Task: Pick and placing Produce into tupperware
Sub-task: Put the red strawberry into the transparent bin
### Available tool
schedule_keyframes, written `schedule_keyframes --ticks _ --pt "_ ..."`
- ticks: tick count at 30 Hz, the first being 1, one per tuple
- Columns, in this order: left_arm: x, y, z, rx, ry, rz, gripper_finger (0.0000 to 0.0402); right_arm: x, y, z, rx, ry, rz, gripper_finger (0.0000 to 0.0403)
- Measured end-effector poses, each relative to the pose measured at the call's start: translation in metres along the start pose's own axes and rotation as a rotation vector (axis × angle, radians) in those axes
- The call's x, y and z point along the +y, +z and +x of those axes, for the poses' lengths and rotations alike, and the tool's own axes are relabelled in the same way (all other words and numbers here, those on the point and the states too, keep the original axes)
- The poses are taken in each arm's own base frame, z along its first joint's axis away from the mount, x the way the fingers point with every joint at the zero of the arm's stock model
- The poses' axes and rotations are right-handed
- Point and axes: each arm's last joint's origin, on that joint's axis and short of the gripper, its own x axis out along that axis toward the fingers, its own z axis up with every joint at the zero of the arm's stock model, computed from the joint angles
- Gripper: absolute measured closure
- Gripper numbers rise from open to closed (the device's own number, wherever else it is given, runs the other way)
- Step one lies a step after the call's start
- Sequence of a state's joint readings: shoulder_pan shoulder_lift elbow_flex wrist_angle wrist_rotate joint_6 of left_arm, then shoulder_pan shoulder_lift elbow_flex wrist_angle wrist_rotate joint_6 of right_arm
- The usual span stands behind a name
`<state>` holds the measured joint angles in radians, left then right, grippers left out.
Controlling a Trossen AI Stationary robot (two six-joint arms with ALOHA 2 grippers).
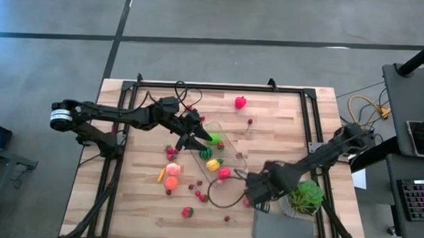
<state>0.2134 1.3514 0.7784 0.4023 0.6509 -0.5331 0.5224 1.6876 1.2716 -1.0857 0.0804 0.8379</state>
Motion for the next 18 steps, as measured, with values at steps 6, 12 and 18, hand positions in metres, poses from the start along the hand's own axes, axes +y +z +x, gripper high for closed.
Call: schedule_keyframes --ticks 6,12,18 --pt "0.0 0.0 0.0 0.0 0.0 0.0 0.009 -0.036 0.033 -0.045 -0.224 0.038 0.118 0.0257" --pt "-0.001 0.002 -0.004 -0.006 -0.008 0.001 0.009 -0.068 0.072 -0.052 -0.323 0.19 0.133 0.0257" --pt "-0.007 0.011 -0.021 0.0 -0.061 0.006 0.009 -0.085 0.095 -0.035 -0.295 0.234 0.165 0.0244"
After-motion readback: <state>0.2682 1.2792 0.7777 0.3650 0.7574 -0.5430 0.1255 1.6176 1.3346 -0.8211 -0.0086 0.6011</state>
